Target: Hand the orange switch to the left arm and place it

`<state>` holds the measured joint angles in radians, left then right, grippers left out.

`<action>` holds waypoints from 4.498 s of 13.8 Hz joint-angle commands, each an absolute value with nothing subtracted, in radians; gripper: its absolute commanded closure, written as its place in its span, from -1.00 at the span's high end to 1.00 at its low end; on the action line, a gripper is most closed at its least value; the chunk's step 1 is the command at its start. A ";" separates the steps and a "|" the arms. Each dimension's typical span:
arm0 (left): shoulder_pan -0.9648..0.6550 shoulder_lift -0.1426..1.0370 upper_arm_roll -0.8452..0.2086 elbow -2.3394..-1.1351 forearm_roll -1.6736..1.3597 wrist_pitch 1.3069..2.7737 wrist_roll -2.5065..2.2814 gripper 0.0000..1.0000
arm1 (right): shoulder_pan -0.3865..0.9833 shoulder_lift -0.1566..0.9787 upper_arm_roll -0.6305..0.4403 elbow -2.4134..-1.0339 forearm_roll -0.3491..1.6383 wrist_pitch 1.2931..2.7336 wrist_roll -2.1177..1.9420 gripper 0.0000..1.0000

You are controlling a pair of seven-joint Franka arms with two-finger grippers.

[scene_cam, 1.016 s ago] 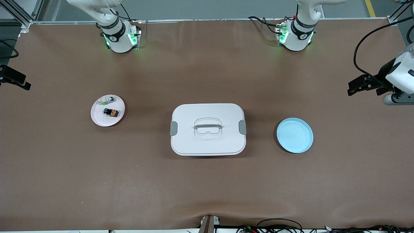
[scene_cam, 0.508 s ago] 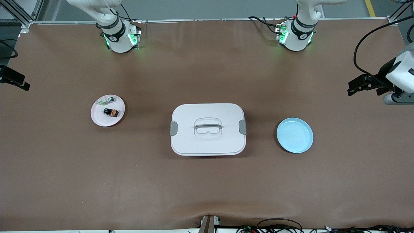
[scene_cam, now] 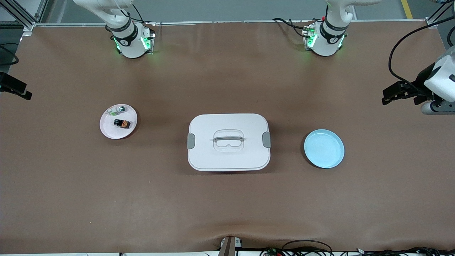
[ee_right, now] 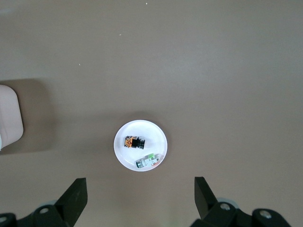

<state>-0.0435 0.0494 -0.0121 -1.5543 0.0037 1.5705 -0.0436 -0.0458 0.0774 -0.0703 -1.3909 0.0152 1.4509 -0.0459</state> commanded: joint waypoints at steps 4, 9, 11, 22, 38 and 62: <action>-0.037 0.054 -0.011 -1.534 0.002 1.551 -0.041 1.00 | -0.040 0.141 -0.064 -1.397 0.026 1.511 -0.041 1.00; -0.037 0.054 -0.011 -1.534 0.000 1.551 -0.043 1.00 | -0.035 0.218 -0.066 -1.401 0.030 1.523 -0.049 1.00; -0.035 0.054 -0.011 -1.534 0.003 1.551 -0.041 1.00 | -0.035 0.233 -0.067 -1.404 0.025 1.522 -0.054 1.00; -0.032 0.054 -0.006 -1.534 0.005 1.551 -0.040 1.00 | -0.020 0.134 -0.061 -1.833 0.035 1.851 0.057 1.00; -0.021 0.067 -0.002 -1.534 0.006 1.552 -0.018 1.00 | 0.112 0.021 -0.064 -2.424 0.057 2.485 0.201 1.00; -0.008 0.072 -0.002 -1.534 0.003 1.551 -0.018 1.00 | 0.097 0.278 -0.069 -2.473 -0.117 2.715 0.454 1.00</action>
<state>-0.0086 0.0648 -0.0046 -1.5529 0.0037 1.5697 -0.0354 0.1026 0.2726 -0.0739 -2.4739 -0.0868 2.7066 0.4258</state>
